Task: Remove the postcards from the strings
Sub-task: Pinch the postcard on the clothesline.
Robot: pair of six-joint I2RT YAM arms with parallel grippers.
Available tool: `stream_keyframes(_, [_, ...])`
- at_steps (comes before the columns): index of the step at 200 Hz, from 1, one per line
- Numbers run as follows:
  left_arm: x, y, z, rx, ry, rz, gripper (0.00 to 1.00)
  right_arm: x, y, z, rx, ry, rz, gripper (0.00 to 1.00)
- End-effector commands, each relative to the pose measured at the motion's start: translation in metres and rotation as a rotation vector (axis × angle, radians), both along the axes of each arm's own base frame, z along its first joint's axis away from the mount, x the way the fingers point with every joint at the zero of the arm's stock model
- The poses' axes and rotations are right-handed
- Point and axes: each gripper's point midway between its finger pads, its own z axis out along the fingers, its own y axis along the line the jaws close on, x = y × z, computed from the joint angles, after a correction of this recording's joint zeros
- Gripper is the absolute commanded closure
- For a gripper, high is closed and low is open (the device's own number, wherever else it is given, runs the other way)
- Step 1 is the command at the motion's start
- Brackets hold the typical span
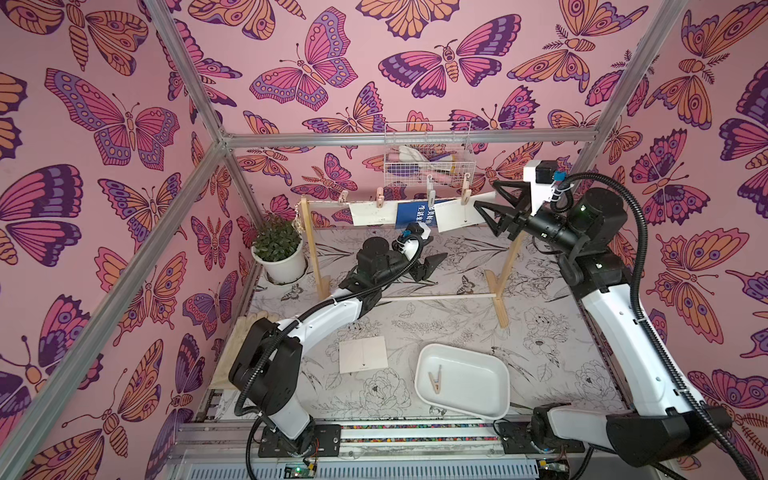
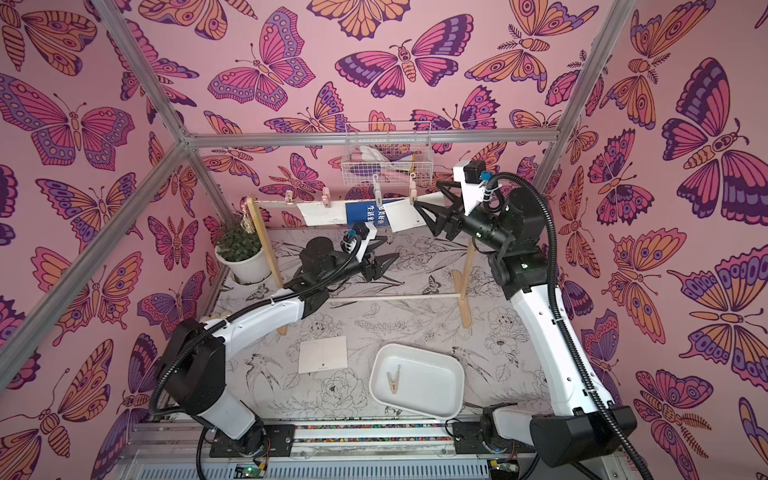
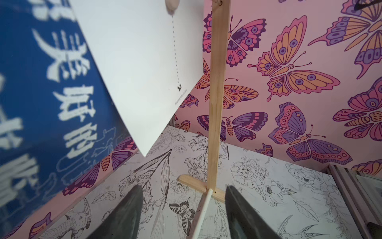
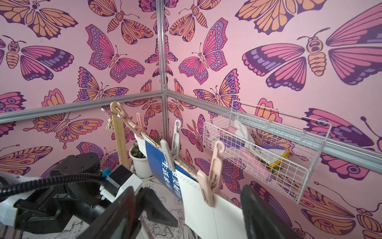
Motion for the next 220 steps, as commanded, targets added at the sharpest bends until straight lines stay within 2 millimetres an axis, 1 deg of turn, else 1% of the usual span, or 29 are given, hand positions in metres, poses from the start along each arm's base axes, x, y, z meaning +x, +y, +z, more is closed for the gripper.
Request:
stream_keyframes(1, [0.007, -0.004, 0.021, -0.061, -0.078, 0.024, 0.4, -0.003, 0.001, 0.021, 0.018, -0.066, 0.04, 0.19])
stream_keyframes(10, [0.009, -0.005, 0.02, -0.067, -0.074, 0.027, 0.42, -0.002, 0.002, 0.02, 0.016, -0.064, 0.047, 0.19])
stream_keyframes(13, [0.009, -0.005, 0.026, -0.085, -0.094, 0.028, 0.43, -0.001, 0.003, 0.02, 0.013, -0.066, 0.052, 0.19])
stream_keyframes(30, [0.01, -0.006, 0.032, -0.106, -0.105, 0.021, 0.49, 0.003, 0.005, 0.018, 0.0, -0.066, 0.064, 0.19])
stream_keyframes(68, [0.012, -0.013, 0.033, -0.115, -0.101, 0.0, 0.58, 0.017, 0.005, 0.015, -0.001, -0.045, 0.08, 0.19])
stream_keyframes(89, [0.012, -0.015, 0.034, -0.121, -0.105, -0.006, 0.61, 0.021, 0.006, 0.013, -0.004, -0.038, 0.09, 0.19])
stream_keyframes(120, [0.013, -0.013, 0.033, -0.123, -0.105, 0.008, 0.62, 0.022, 0.004, 0.012, -0.02, -0.038, 0.102, 0.19])
stream_keyframes(137, [0.013, -0.011, 0.029, -0.12, -0.099, 0.02, 0.61, 0.02, 0.001, 0.014, -0.018, -0.043, 0.099, 0.19])
stream_keyframes(151, [0.014, -0.009, 0.023, -0.117, -0.08, 0.035, 0.59, 0.018, 0.0, 0.017, -0.018, -0.054, 0.097, 0.19])
stream_keyframes(173, [0.019, -0.005, 0.013, -0.109, -0.056, 0.072, 0.51, 0.015, 0.001, 0.021, -0.016, -0.065, 0.104, 0.19])
stream_keyframes(190, [0.023, -0.001, 0.012, -0.114, -0.053, 0.1, 0.46, 0.013, 0.001, 0.022, -0.015, -0.069, 0.113, 0.19])
stream_keyframes(220, [0.026, 0.0, 0.017, -0.122, -0.061, 0.115, 0.44, 0.012, 0.002, 0.022, -0.015, -0.067, 0.123, 0.19])
